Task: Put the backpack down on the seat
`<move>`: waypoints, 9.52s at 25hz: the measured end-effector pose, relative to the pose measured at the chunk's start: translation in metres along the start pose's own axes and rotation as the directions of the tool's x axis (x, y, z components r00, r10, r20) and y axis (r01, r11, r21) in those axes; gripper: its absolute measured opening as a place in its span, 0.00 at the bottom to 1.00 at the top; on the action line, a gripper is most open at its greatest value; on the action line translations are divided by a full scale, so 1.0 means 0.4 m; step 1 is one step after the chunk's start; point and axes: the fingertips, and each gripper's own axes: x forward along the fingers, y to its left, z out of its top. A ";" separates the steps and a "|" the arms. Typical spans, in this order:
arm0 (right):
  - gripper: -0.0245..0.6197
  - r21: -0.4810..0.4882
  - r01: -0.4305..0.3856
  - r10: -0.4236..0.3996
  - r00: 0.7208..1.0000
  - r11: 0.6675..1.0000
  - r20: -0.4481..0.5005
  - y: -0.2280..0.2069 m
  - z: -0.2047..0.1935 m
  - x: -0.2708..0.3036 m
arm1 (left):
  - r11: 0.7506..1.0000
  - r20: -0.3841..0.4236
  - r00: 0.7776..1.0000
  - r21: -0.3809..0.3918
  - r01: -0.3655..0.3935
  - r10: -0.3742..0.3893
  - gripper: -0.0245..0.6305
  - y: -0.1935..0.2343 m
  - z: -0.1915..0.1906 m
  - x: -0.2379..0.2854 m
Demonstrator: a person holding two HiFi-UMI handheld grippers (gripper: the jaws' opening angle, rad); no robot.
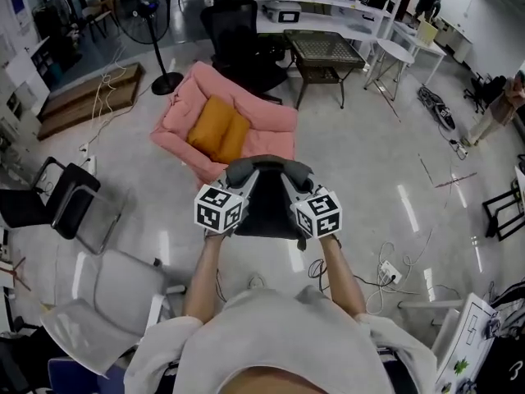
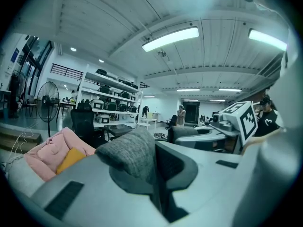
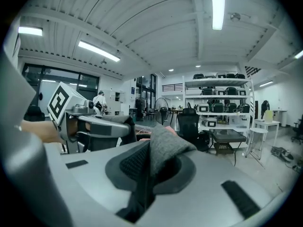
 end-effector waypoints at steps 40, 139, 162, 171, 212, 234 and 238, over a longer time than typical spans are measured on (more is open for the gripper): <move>0.08 -0.003 0.032 -0.032 0.997 0.999 0.068 -0.425 0.153 0.447 | 0.998 0.020 0.999 0.053 0.035 -0.036 0.07 0.395 0.206 0.443; 0.09 0.327 0.047 0.072 0.936 0.944 -0.343 -1.164 -0.370 1.428 | 0.946 -0.391 0.915 -0.321 -0.038 -0.096 0.07 1.194 -0.238 1.410; 0.54 0.384 0.104 0.073 0.905 0.918 -0.419 -1.181 -0.455 1.444 | 0.939 -0.499 0.863 -0.328 -0.103 -0.080 0.44 1.212 -0.356 1.366; 0.64 0.342 0.138 0.011 0.917 0.929 -0.398 -1.175 -0.439 1.359 | 0.940 -0.483 0.875 -0.305 -0.152 -0.015 0.45 1.193 -0.349 1.290; 0.03 0.073 0.127 -0.121 0.989 0.989 -0.087 -1.033 0.005 0.991 | 0.986 -0.140 0.982 -0.093 -0.141 0.127 0.06 0.977 0.071 1.007; 0.03 0.043 0.181 -0.179 0.983 0.983 -0.043 -1.048 0.039 0.931 | 0.991 -0.074 0.992 -0.069 -0.111 0.106 0.06 0.958 0.133 1.021; 0.03 0.047 0.186 -0.184 0.982 0.981 -0.050 -1.052 0.031 0.928 | 0.992 -0.082 0.991 -0.066 -0.107 0.102 0.06 0.953 0.123 1.023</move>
